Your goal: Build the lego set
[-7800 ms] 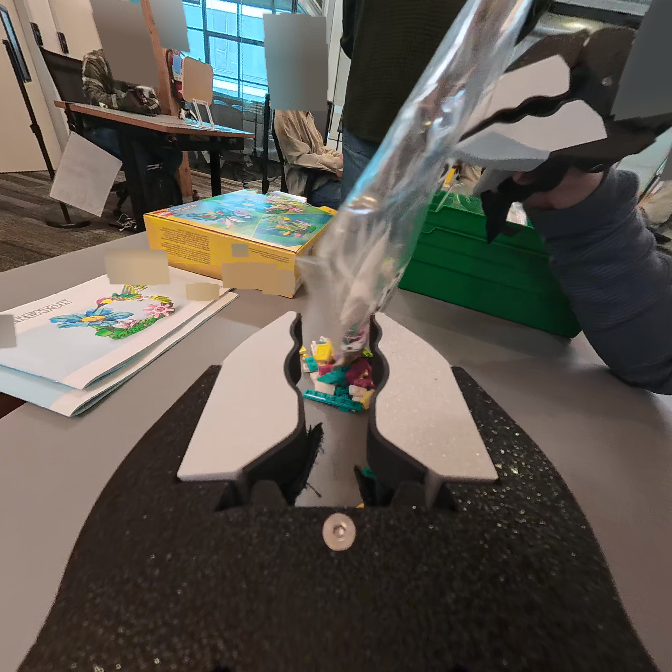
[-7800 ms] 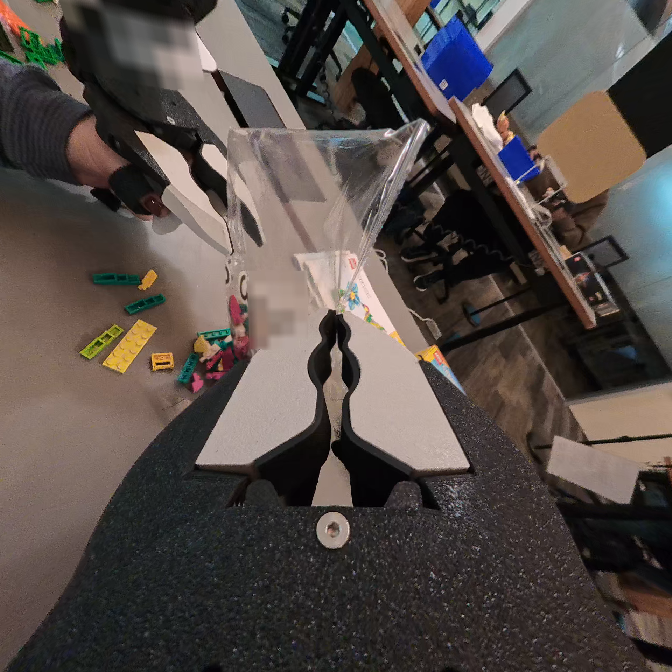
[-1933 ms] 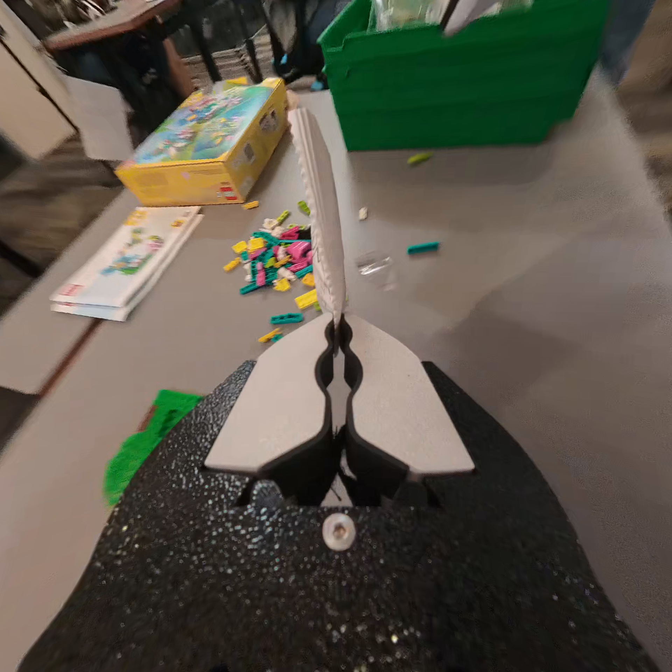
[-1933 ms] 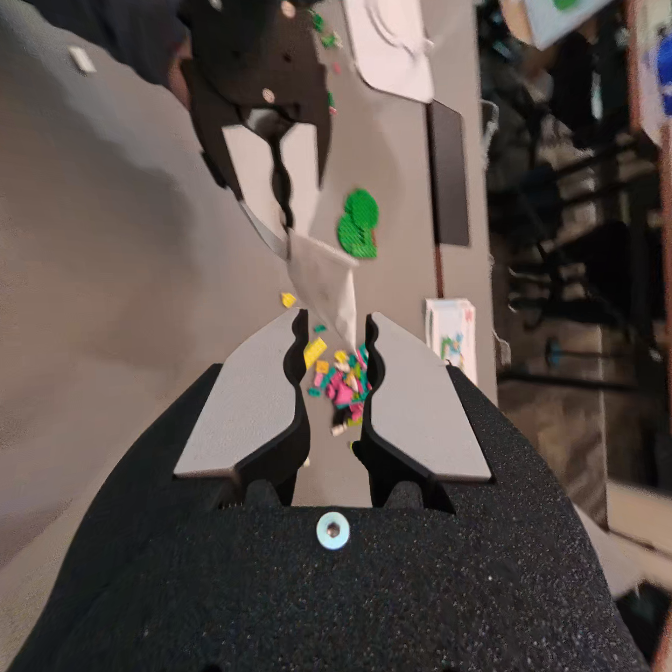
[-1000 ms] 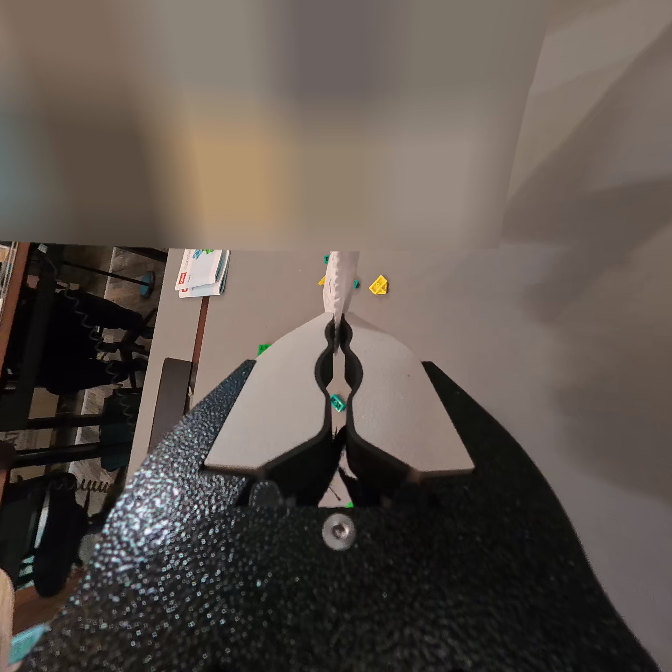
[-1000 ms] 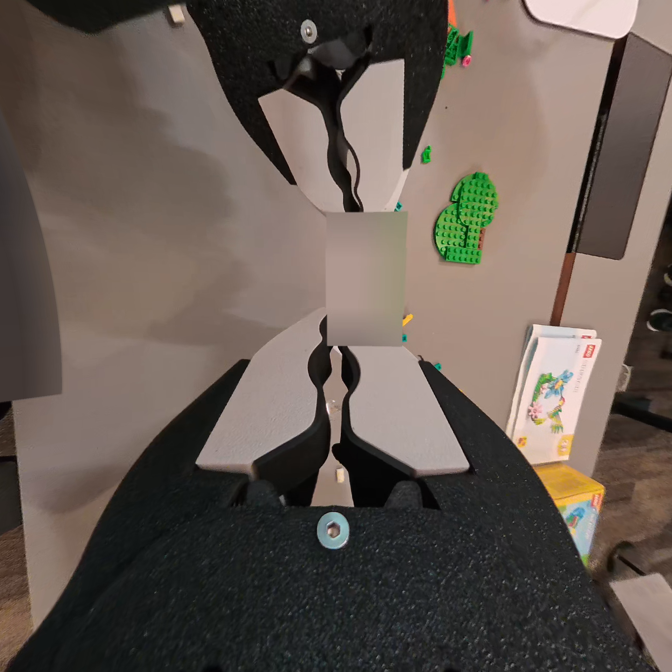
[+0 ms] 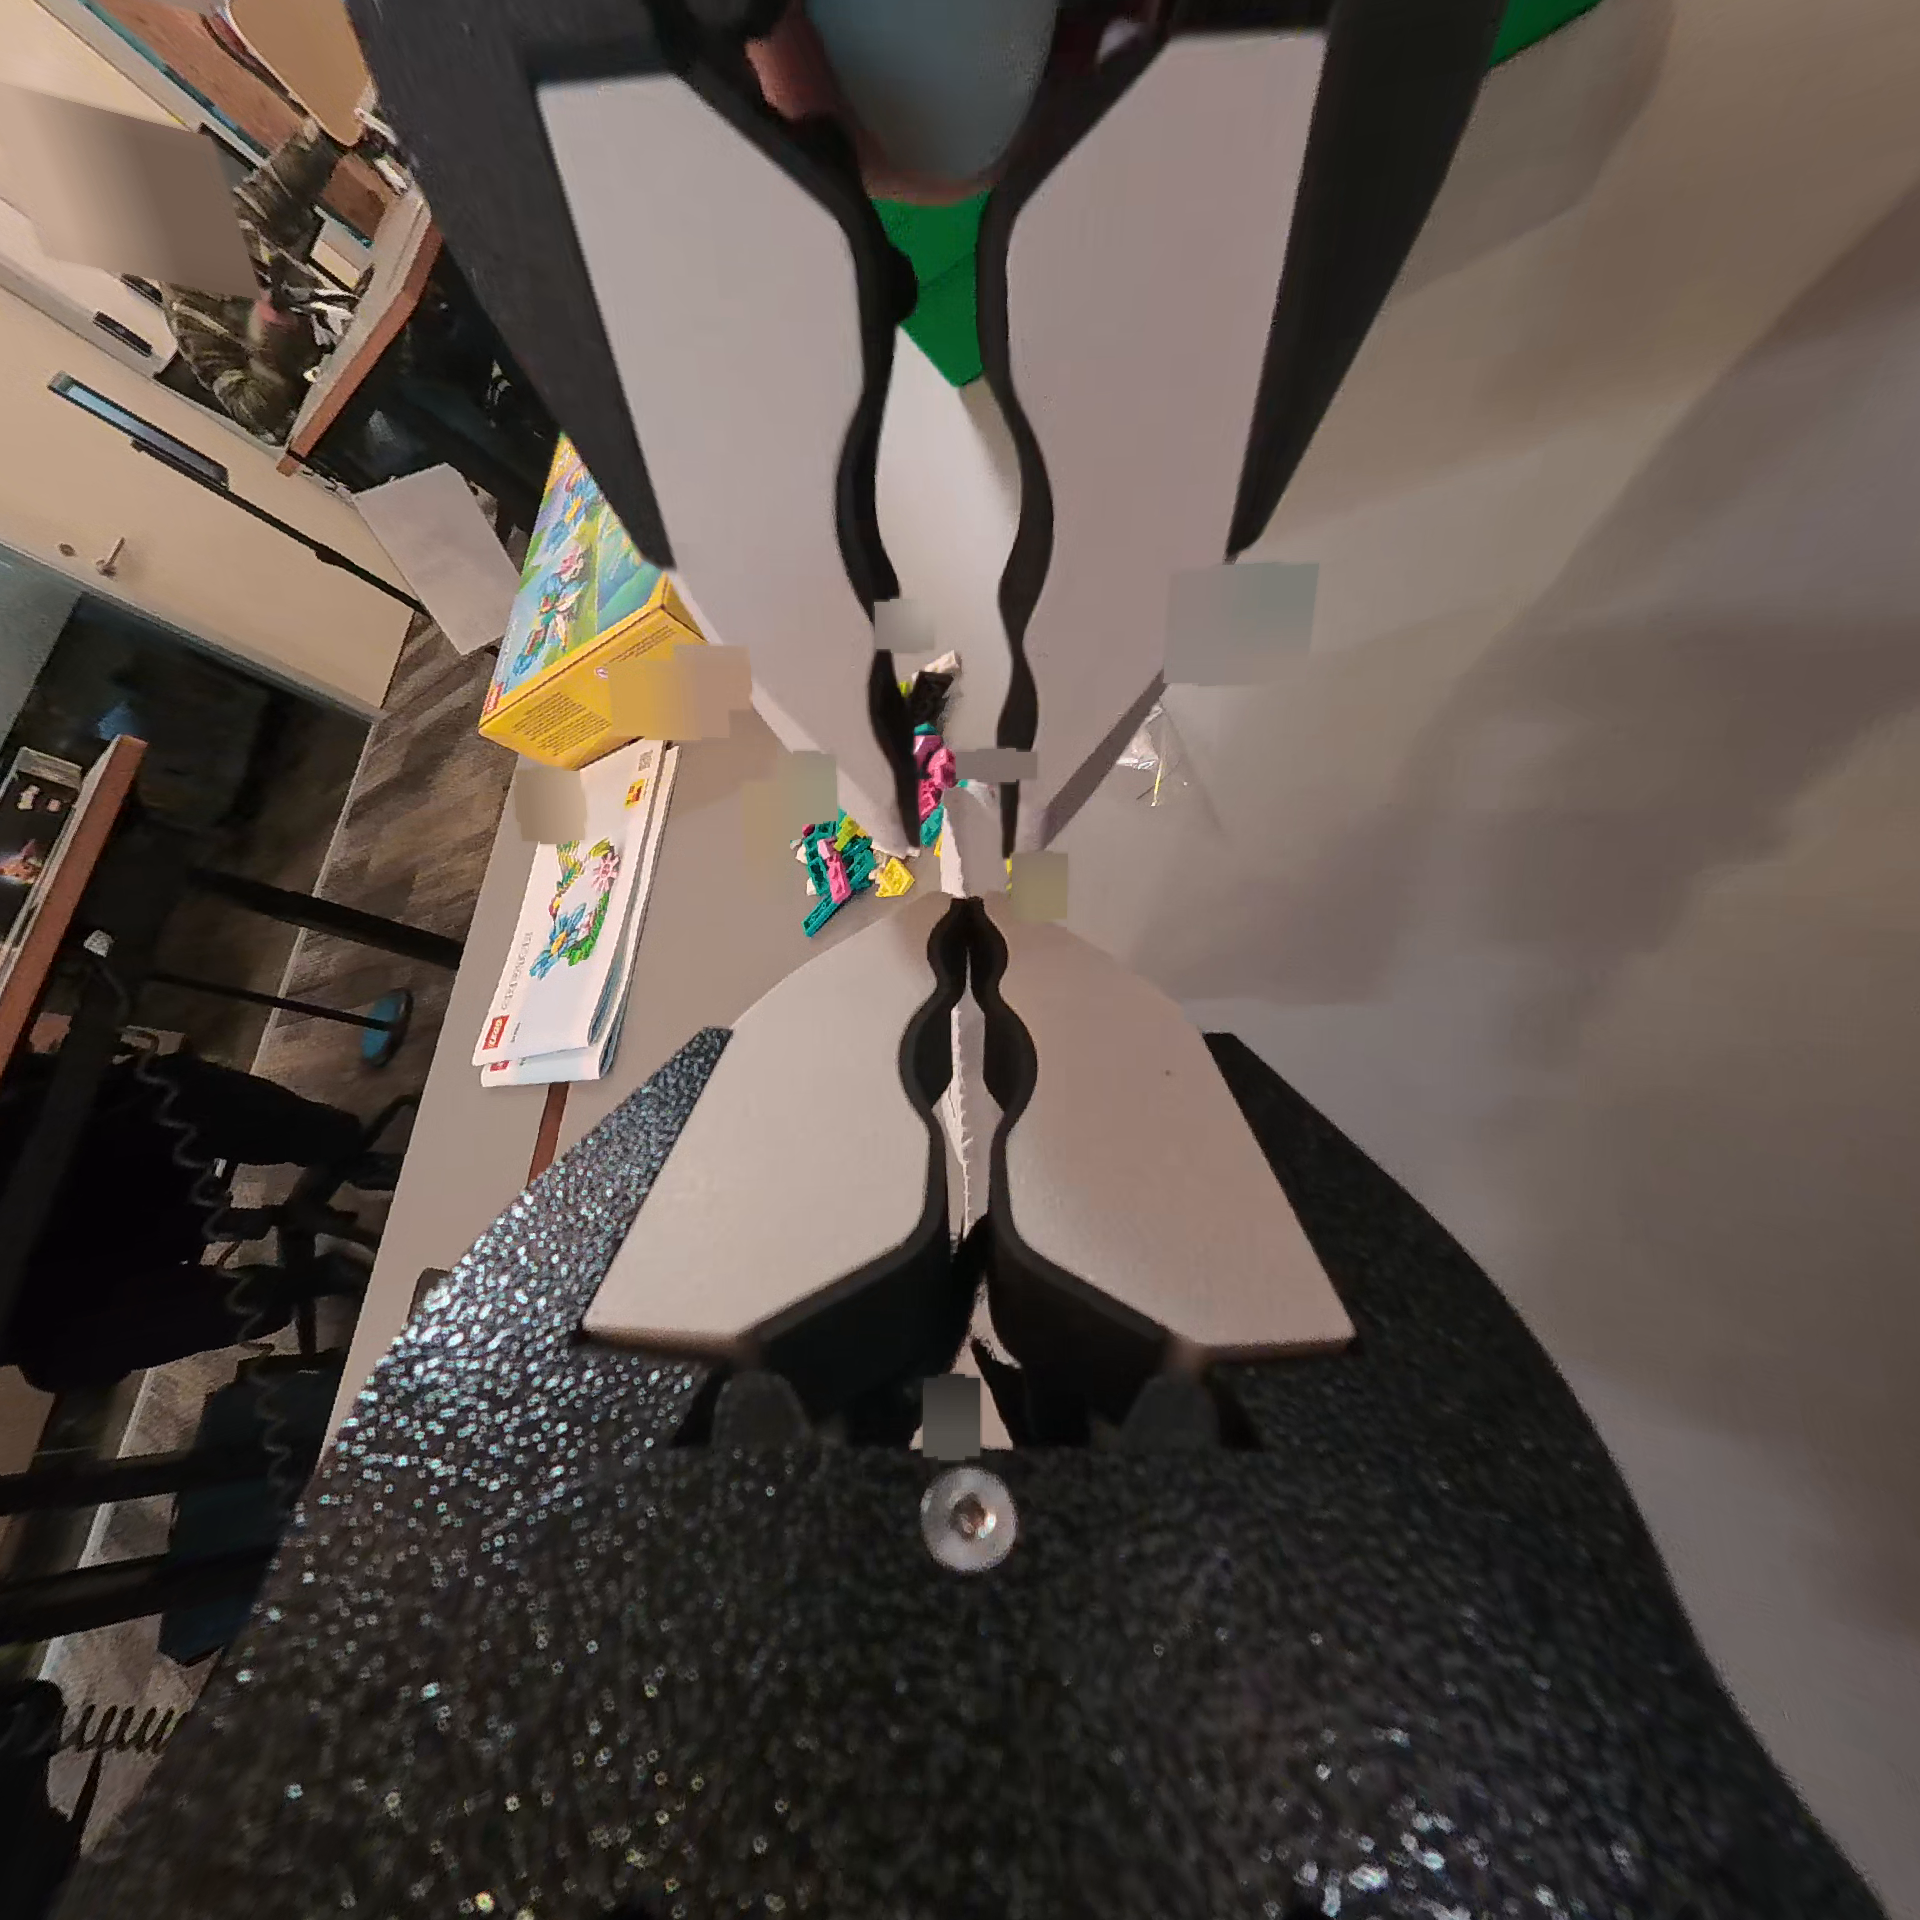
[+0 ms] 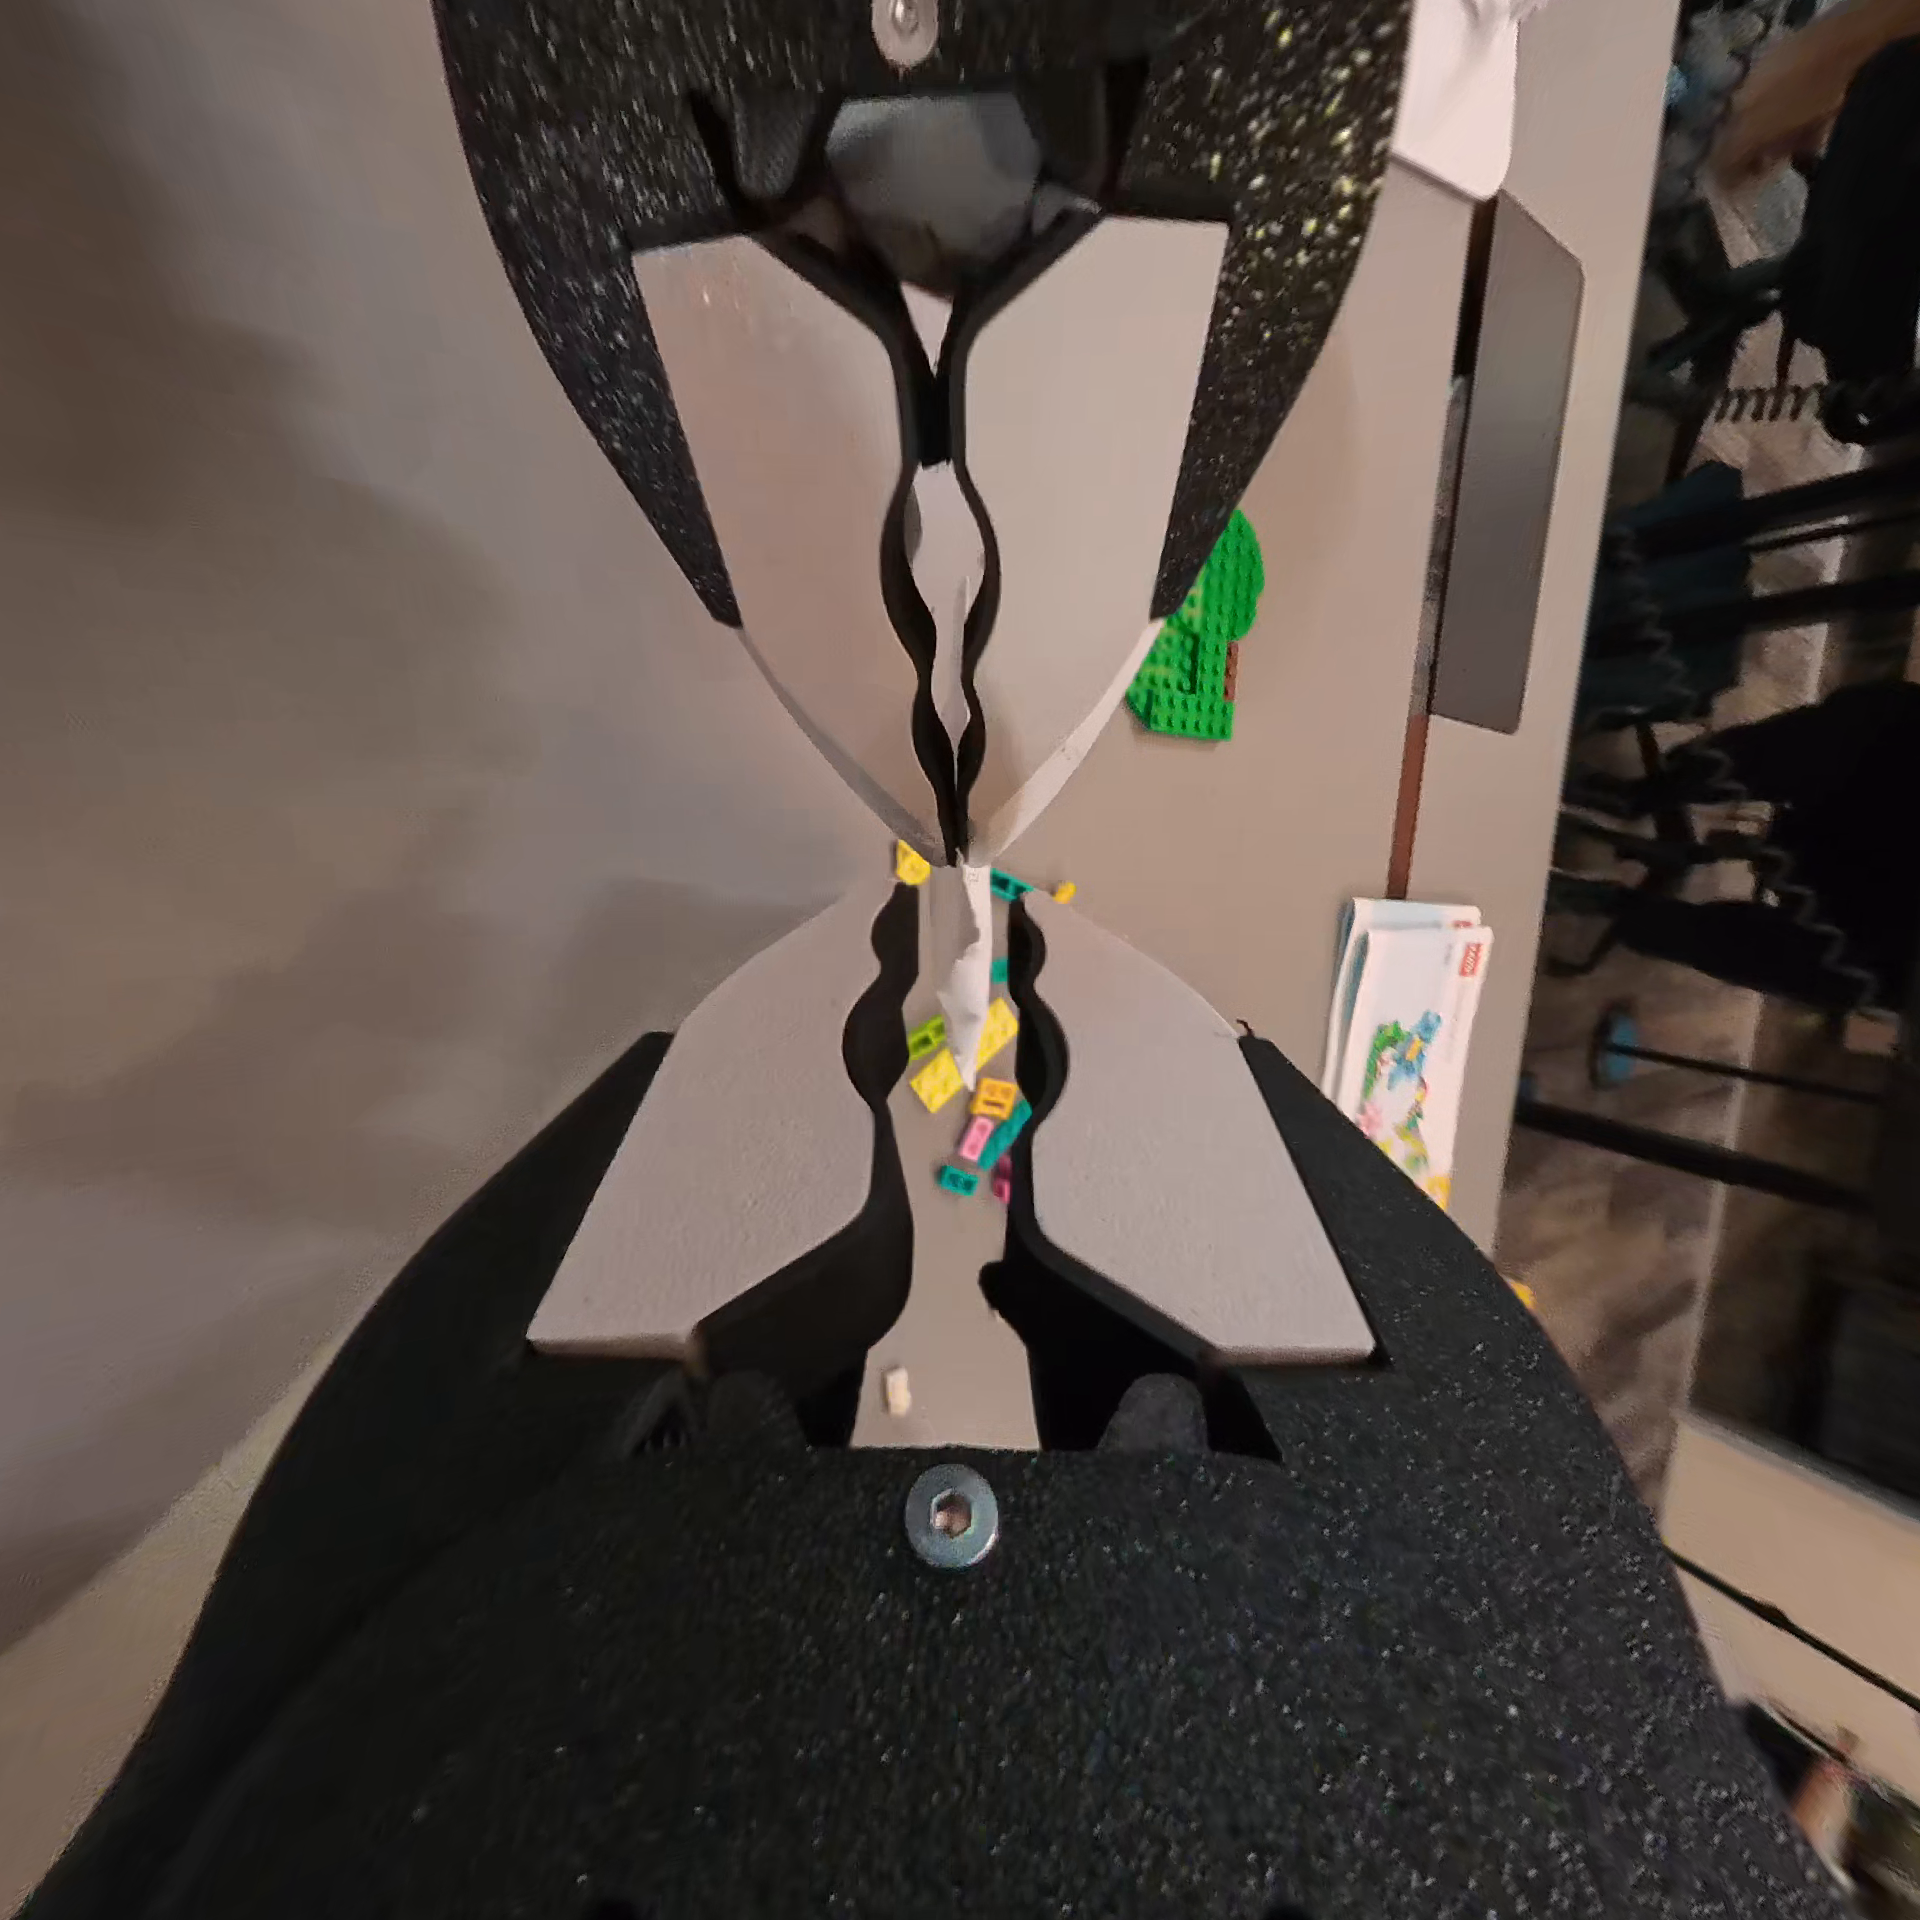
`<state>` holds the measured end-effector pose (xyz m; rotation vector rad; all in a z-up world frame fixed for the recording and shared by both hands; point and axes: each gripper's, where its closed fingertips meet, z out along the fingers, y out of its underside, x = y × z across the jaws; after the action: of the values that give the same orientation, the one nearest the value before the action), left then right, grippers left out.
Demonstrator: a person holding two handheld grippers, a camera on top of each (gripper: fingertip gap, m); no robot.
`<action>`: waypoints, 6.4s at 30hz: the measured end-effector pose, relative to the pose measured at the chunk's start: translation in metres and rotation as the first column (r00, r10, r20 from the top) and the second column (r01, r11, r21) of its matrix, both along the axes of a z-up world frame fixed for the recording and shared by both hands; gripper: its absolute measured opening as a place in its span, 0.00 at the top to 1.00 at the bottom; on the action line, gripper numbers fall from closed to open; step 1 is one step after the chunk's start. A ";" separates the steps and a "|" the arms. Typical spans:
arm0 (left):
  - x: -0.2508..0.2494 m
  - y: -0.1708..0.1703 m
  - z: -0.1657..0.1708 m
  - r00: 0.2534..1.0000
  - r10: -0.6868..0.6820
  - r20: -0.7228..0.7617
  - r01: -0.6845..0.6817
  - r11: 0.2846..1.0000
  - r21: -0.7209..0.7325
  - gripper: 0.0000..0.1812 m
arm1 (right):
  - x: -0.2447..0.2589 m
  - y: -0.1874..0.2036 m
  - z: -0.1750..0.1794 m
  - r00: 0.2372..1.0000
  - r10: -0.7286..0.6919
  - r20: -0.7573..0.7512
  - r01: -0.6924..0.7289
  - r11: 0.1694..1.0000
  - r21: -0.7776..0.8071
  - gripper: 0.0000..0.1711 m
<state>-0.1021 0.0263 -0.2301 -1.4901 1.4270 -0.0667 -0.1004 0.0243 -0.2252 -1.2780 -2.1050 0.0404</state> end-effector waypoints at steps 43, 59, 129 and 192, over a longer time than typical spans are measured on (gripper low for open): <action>-0.013 -0.008 -0.038 0.977 0.072 -0.203 0.061 0.812 0.580 1.00 | -0.023 -0.014 -0.043 0.633 -0.661 -0.403 -0.245 0.322 -0.914 1.00; -0.012 -0.014 -0.051 0.994 0.036 -0.105 0.017 0.884 0.468 1.00 | -0.022 -0.020 -0.059 0.703 -0.495 -0.511 -0.122 0.624 -0.772 1.00; -0.021 -0.035 -0.056 0.925 0.076 -0.372 0.238 0.649 0.723 1.00 | -0.028 -0.044 -0.064 0.763 -0.490 -0.421 -0.195 0.447 -0.873 1.00; -0.028 -0.025 -0.078 0.974 -0.021 -0.226 0.065 0.980 0.189 1.00 | -0.032 -0.023 -0.084 0.939 -0.070 -0.337 0.137 0.975 0.178 1.00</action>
<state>-0.1298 0.0010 -0.3076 -1.3352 1.5966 0.2154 -0.1324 0.0009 -0.3088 -1.1702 -1.7088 -0.0030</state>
